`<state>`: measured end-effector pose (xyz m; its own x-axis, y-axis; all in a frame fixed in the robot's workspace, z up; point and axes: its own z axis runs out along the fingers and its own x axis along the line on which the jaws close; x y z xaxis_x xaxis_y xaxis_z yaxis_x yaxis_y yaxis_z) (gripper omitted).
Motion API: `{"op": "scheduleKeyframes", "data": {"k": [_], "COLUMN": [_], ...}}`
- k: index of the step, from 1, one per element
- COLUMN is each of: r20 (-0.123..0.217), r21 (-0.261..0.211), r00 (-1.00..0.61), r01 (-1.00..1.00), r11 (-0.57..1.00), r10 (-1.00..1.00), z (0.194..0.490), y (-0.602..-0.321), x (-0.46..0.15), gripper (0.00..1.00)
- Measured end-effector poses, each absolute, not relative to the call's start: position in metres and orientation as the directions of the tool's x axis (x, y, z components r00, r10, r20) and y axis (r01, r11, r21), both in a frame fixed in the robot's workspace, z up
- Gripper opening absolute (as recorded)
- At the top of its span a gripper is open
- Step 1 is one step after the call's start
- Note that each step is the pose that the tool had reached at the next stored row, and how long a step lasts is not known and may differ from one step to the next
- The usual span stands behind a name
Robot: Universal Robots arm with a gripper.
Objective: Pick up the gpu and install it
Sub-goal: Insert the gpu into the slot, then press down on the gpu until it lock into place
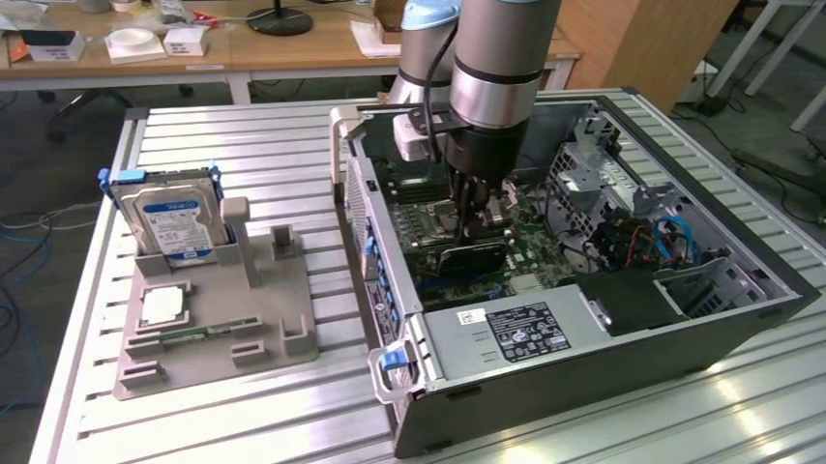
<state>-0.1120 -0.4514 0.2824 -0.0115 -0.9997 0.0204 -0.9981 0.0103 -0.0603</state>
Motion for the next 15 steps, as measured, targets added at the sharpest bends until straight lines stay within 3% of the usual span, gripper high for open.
{"op": "scheduleKeyframes", "data": {"k": [1, 3, 15], "r20": [0.02, 0.02, 0.02], "r21": [-0.06, -0.06, -0.06], "r00": [-0.011, -0.012, -0.012], "r01": [-0.998, -0.998, -0.998], "r11": [0.01, 0.01, 0.01], "r10": [-1.0, -1.0, -1.0], "z": [0.2824, 0.2824, 0.2824], "y": [-0.4514, -0.4514, -0.4514], "x": [-0.112, -0.112, -0.112], "gripper": [0.2, 0.1, 0.1]}}
